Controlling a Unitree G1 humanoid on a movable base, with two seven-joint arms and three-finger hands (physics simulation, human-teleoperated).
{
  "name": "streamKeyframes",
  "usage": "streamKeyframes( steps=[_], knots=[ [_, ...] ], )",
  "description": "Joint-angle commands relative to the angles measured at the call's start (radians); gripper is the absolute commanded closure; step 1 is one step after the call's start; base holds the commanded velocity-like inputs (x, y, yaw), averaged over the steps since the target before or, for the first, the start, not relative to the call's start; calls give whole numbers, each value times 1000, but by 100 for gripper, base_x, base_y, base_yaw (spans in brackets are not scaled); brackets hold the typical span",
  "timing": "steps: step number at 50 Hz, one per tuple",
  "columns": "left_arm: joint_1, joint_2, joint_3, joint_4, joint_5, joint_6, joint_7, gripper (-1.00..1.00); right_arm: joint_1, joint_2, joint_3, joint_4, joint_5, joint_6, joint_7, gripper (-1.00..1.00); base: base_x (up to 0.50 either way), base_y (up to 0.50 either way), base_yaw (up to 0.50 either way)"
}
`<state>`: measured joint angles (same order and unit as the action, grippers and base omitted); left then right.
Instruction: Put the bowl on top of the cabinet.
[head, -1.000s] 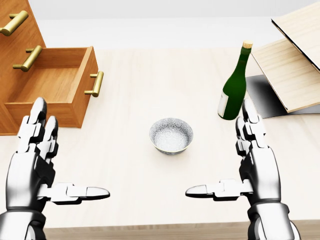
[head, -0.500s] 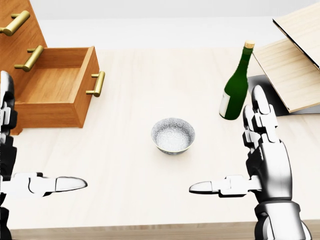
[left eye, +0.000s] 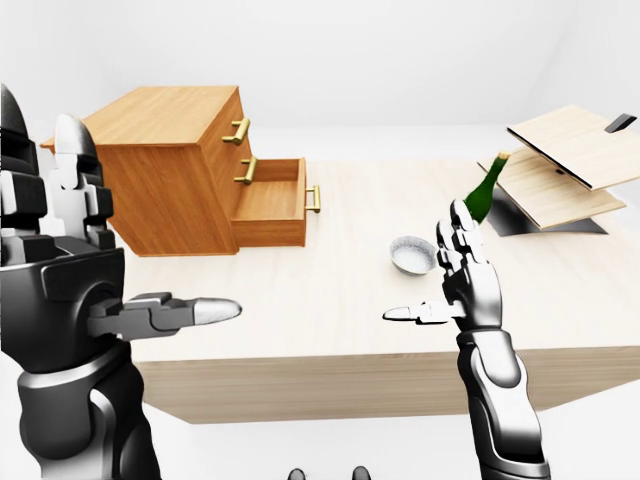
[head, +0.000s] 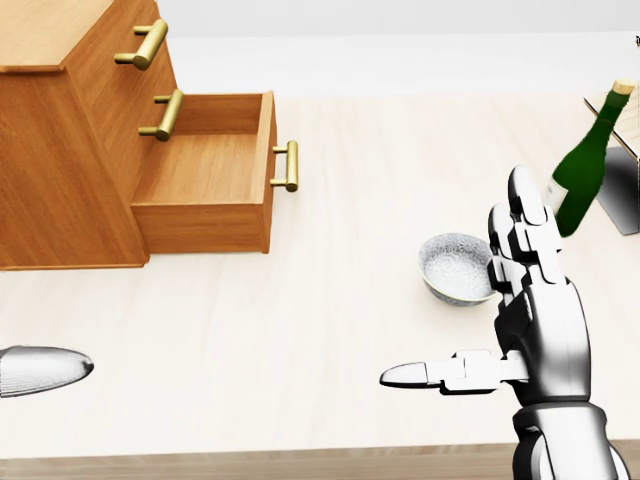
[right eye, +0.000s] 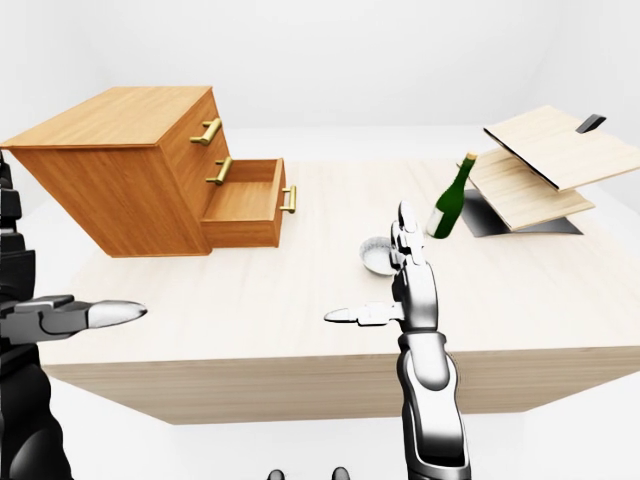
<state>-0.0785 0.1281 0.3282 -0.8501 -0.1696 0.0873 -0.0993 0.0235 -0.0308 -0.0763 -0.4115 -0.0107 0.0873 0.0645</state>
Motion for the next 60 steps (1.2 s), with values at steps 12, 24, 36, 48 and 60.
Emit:
streamKeyframes(
  steps=[12, 24, 36, 48, 60],
  knots=[
    [-15, 22, 39, -24, -34, 0, 6, -100, -5, -2, 11, 22, -37, 0, -6, -100, 0, 43, 0],
    [-17, 26, 43, -26, -40, 0, 8, -100, 1, 0, 30, -4, -63, 0, 0, -100, 0, 0, 0],
    [-16, 27, 43, -33, -43, 0, 9, -100, 2, 4, 8, -24, -3, 0, 9, -100, 33, 0, 0],
    [-13, 26, 43, -29, -41, 0, 5, -100, 4, 3, 16, -15, -17, 0, 8, -100, 40, 0, 0],
    [-17, 28, 49, -42, -52, 0, 10, -100, 13, 3, 13, -32, -1, 0, 24, -100, 0, 35, 0]
  ],
)
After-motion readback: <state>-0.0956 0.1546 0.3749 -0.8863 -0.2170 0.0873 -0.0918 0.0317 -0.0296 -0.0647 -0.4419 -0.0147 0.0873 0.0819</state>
